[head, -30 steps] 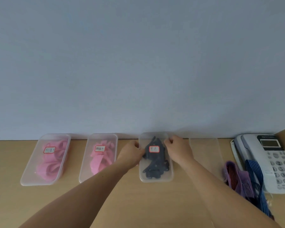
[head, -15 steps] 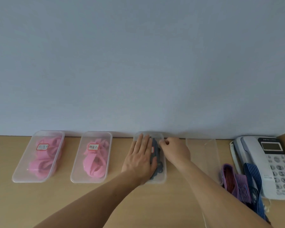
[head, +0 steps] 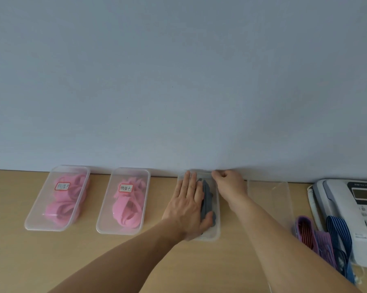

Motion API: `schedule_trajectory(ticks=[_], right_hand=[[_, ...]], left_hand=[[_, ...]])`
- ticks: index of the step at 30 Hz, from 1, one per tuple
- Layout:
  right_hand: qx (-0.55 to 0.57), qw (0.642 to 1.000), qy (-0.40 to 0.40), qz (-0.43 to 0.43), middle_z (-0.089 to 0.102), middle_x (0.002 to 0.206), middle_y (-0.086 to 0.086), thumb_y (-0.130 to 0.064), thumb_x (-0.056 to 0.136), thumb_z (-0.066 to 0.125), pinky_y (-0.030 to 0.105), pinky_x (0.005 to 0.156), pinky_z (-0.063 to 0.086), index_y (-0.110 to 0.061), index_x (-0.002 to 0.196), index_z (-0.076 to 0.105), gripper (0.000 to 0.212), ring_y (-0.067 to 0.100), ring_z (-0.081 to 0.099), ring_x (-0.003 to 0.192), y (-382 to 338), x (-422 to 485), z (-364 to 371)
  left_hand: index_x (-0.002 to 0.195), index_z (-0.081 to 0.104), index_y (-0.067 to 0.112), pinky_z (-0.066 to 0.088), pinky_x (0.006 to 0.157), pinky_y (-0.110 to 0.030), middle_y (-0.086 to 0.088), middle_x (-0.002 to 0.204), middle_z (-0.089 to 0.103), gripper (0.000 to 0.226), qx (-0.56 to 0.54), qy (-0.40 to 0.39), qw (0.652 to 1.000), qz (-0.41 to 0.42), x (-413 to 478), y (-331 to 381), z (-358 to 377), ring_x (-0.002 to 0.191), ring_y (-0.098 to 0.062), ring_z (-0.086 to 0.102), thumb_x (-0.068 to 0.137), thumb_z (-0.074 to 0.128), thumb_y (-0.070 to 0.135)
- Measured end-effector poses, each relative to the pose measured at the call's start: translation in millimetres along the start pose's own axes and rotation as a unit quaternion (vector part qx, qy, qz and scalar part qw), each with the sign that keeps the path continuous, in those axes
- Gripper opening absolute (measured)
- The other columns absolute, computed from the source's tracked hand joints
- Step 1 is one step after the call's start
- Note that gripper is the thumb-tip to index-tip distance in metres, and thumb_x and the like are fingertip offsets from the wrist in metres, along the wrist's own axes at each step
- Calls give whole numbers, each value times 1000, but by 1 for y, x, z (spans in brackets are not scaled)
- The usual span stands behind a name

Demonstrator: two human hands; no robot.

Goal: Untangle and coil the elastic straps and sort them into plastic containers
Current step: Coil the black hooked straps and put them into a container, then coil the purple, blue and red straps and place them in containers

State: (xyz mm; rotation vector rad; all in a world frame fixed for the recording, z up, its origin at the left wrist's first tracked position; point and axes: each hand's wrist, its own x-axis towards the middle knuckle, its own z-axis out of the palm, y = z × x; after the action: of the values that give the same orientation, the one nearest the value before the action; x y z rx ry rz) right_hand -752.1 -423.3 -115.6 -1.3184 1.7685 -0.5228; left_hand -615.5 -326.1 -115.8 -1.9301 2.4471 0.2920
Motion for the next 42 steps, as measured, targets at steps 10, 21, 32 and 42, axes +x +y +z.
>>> schedule_trajectory(ticks=[10, 21, 32, 42], right_hand=[[80, 996, -38, 24, 68, 76, -4, -34, 92, 61, 28, 58, 46, -23, 83, 65, 15, 14, 62, 67, 10, -30, -2], [81, 994, -78, 14, 60, 58, 2, -26, 95, 60, 33, 53, 46, -12, 82, 63, 20, 19, 53, 50, 37, -83, -14], [161, 979, -122, 37, 60, 66, 4, -15, 94, 61, 28, 41, 47, -10, 88, 58, 8, 12, 53, 42, 61, -127, -11], [148, 983, -104, 31, 60, 64, 3, -16, 95, 57, 29, 42, 48, -10, 87, 57, 10, 10, 53, 42, 60, -124, -4]], left_hand=[[154, 10, 0, -15, 120, -43, -24, 162, -8, 95, 7, 16, 1000, -17, 2, 3, -1, 144, -30, -28, 87, 18, 66], [152, -12, 6, -17, 120, -42, -19, 160, -21, 77, 15, -4, 999, -37, 2, 3, 1, 147, -31, -27, 91, -9, 54], [153, -8, 8, -23, 115, -36, -16, 162, -17, 78, 23, 11, 999, -42, 4, 2, 2, 147, -27, -25, 91, -7, 56], [152, -12, 5, -16, 119, -41, -16, 162, -14, 67, 55, -9, 995, -83, 1, 13, -2, 150, -29, -18, 101, 1, 46]])
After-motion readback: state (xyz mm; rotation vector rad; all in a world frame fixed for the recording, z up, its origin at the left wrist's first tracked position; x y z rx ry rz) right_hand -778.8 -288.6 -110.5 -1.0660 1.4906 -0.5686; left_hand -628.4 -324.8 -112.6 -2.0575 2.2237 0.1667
